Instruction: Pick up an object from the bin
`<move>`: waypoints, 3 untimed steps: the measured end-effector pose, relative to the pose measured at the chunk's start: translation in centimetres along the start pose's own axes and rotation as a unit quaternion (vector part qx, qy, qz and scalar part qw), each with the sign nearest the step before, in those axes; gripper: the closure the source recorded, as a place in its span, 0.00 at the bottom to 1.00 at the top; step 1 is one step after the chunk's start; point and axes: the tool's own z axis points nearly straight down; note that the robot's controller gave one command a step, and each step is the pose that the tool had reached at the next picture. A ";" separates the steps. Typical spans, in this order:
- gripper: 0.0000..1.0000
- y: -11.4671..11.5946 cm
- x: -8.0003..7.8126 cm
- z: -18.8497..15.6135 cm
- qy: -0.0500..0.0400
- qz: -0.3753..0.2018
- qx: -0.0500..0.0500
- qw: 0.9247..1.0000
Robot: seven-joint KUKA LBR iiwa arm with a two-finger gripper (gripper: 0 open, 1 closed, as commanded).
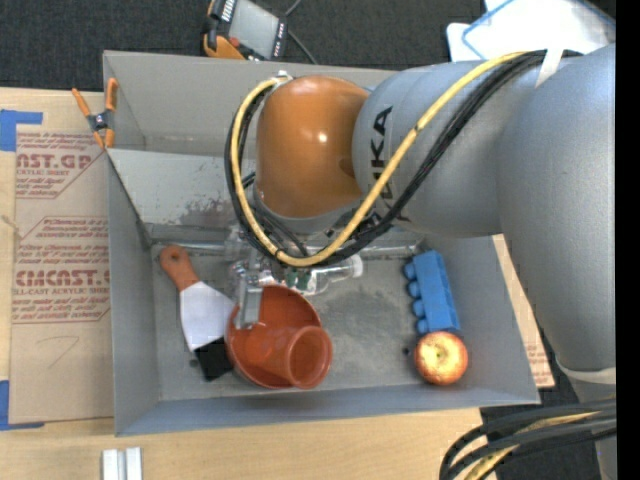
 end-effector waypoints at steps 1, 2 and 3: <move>0.00 -0.1 -0.2 -0.5 -0.004 0.001 -0.001 1.000; 0.00 -7.8 0.6 11.5 -0.001 -0.026 0.000 1.000; 0.00 -9.4 0.3 11.1 -0.009 -0.051 -0.003 0.999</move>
Offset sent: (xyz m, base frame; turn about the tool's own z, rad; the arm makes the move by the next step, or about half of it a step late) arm -0.0058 -0.0752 -0.1108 -0.0557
